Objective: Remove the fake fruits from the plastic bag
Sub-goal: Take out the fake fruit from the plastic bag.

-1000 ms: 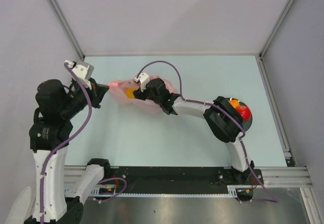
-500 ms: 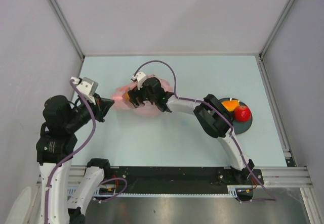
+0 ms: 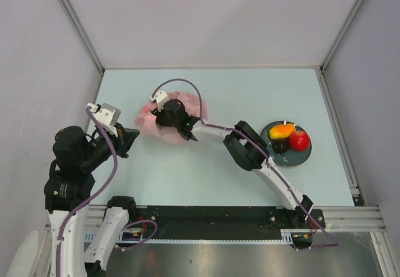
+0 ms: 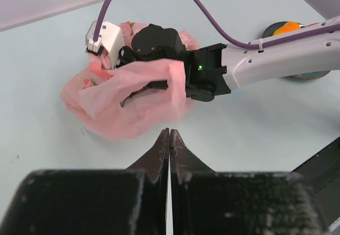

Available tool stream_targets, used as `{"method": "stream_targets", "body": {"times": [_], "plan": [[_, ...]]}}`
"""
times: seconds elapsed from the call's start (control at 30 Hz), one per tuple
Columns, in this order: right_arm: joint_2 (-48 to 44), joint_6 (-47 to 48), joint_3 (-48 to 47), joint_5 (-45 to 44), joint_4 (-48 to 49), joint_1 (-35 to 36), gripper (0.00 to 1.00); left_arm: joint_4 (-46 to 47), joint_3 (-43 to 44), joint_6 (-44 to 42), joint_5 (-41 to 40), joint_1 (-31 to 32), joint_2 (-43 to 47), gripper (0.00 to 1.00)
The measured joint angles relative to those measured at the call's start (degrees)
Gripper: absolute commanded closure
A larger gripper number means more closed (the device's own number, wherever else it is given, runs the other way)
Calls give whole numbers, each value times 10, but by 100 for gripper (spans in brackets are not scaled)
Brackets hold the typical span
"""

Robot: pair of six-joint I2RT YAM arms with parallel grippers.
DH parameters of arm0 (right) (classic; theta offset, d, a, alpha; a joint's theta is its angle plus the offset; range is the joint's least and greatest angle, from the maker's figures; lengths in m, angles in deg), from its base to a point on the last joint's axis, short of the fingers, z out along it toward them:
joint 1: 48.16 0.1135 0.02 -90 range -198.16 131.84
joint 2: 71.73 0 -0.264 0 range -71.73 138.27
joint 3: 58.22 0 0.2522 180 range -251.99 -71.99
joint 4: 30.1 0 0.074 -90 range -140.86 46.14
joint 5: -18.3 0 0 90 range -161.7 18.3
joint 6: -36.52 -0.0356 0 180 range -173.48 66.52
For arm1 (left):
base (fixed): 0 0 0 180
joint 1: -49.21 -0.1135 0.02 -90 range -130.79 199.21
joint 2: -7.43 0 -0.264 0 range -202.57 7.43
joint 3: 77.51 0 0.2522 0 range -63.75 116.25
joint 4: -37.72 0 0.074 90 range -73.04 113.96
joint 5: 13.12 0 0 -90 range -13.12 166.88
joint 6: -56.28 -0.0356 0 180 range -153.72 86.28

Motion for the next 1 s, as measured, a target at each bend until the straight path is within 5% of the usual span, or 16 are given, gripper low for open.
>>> {"method": "stream_targets", "body": {"times": [0.27,0.63,0.93,1.0], "plan": [[-5,33,12,6,7,2,86,11,-5,0,-13,-1,12,100],[-264,75,278,148,-39,-9,90,76,-118,1,-28,-3,38,100],[-405,87,300,285,-106,-21,89,129,-151,12,-24,-3,33,100],[-411,97,303,299,-139,-28,91,138,-151,15,-23,-3,31,85]]}}
